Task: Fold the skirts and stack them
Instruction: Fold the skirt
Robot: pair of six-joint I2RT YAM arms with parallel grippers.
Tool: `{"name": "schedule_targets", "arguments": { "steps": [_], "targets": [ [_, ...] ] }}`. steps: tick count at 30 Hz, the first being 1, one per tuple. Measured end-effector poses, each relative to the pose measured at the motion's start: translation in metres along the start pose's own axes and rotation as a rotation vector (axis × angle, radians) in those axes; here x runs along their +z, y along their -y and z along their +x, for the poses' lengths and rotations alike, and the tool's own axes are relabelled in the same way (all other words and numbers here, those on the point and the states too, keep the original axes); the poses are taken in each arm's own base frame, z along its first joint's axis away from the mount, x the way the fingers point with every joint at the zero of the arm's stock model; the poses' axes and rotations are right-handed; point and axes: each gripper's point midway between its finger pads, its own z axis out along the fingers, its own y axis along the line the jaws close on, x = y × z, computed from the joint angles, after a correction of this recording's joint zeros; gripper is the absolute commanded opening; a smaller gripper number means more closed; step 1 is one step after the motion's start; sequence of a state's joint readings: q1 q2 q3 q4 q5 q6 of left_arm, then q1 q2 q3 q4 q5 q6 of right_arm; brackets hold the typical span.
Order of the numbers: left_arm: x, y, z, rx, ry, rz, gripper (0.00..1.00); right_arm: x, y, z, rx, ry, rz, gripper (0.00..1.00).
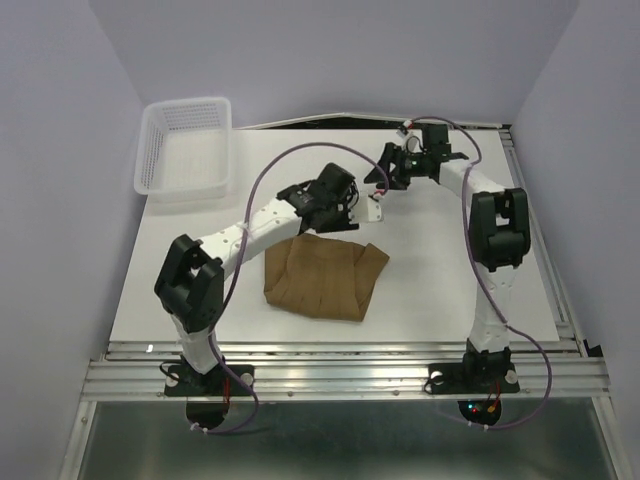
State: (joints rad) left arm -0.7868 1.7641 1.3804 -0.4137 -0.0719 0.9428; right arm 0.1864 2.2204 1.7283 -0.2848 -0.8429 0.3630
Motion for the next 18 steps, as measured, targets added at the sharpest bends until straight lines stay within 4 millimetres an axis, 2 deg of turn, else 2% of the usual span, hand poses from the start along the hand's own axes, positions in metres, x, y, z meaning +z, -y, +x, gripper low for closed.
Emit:
{"name": "schedule_targets", "arguments": {
  "steps": [1,3,4,6,7,8,10,11,12,13,15,16,18],
  "targets": [
    [-0.006,-0.012,-0.005,-0.017,0.014,-0.018,0.63,-0.009,0.005,-0.007,0.005,0.023,0.015,0.74],
    [-0.026,-0.048,-0.018,-0.096,0.071,-0.084,0.68,-0.035,0.009,-0.022,0.004,0.066,0.050,0.75],
    [-0.036,-0.063,-0.022,-0.146,0.101,-0.107,0.77,-0.046,0.005,-0.026,-0.005,0.078,0.067,0.75],
    [-0.052,-0.082,-0.022,-0.249,0.143,-0.145,0.95,-0.065,-0.021,-0.028,-0.040,0.085,0.077,0.77],
    [-0.063,-0.093,-0.018,-0.323,0.168,-0.171,0.97,-0.072,-0.042,-0.027,-0.072,0.086,0.080,0.82],
    [-0.072,-0.099,-0.013,-0.373,0.182,-0.188,0.99,-0.075,-0.059,-0.023,-0.101,0.086,0.079,0.82],
    [-0.095,-0.116,-0.002,-0.529,0.231,-0.261,0.99,-0.078,-0.102,0.002,-0.177,0.083,0.086,0.83],
    [-0.109,-0.124,0.009,-0.620,0.235,-0.325,0.99,-0.077,-0.117,0.016,-0.196,0.069,0.087,0.87],
    [-0.119,-0.131,0.018,-0.678,0.240,-0.371,0.99,-0.074,-0.141,0.035,-0.235,0.053,0.079,0.89],
    [-0.130,-0.138,0.025,-0.741,0.246,-0.421,0.99,-0.068,-0.161,0.054,-0.270,0.033,0.079,0.92],
    [-0.151,-0.151,0.036,-0.858,0.268,-0.509,0.99,-0.050,-0.198,0.095,-0.341,-0.023,0.056,0.92],
    [-0.160,-0.158,0.045,-0.929,0.275,-0.554,0.98,-0.040,-0.210,0.113,-0.365,-0.054,0.049,0.92],
    [-0.168,-0.165,0.062,-1.028,0.267,-0.609,0.98,-0.021,-0.219,0.151,-0.384,-0.128,0.052,0.91]
  ]
}}
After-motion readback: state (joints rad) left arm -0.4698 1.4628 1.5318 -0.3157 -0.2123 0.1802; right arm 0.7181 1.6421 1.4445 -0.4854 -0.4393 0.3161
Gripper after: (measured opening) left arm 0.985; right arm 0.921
